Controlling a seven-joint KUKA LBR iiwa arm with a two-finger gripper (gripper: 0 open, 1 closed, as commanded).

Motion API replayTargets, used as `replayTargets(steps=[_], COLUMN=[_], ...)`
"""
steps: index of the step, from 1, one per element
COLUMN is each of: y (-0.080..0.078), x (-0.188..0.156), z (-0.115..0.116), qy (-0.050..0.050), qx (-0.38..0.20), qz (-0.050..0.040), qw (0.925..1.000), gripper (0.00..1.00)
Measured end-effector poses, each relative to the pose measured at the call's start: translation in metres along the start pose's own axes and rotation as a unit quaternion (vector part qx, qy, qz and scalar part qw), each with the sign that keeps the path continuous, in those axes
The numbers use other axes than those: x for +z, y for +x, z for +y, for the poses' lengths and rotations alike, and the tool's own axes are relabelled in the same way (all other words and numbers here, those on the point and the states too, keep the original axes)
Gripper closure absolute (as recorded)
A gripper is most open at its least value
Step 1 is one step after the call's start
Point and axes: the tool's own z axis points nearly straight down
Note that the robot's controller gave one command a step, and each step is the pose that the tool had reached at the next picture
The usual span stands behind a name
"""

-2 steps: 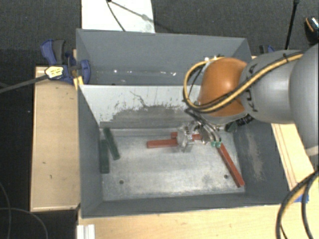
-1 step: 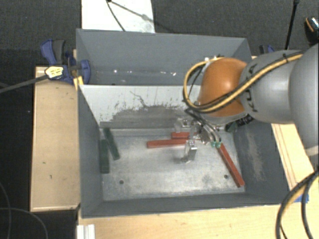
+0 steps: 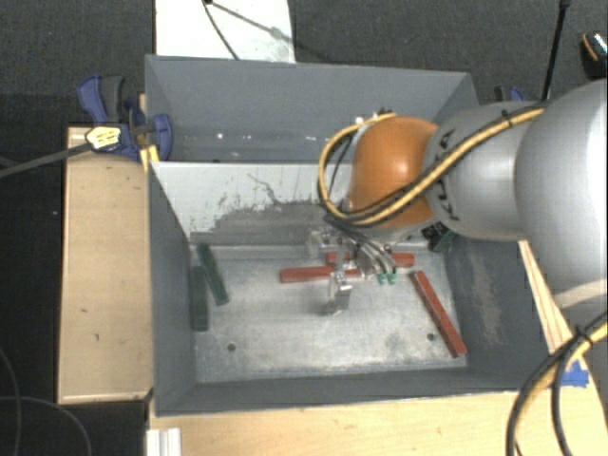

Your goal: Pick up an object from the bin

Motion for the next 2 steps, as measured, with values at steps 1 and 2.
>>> replayTargets(steps=[1, 2], y=[0.0, 0.016], x=[-0.001, -0.177], z=[-0.002, 0.009], qy=[0.0, 0.001], qx=[0.002, 0.047], qz=[-0.0005, -0.0034], qw=[1.0, 0.9989], gripper=[1.0, 1.0])
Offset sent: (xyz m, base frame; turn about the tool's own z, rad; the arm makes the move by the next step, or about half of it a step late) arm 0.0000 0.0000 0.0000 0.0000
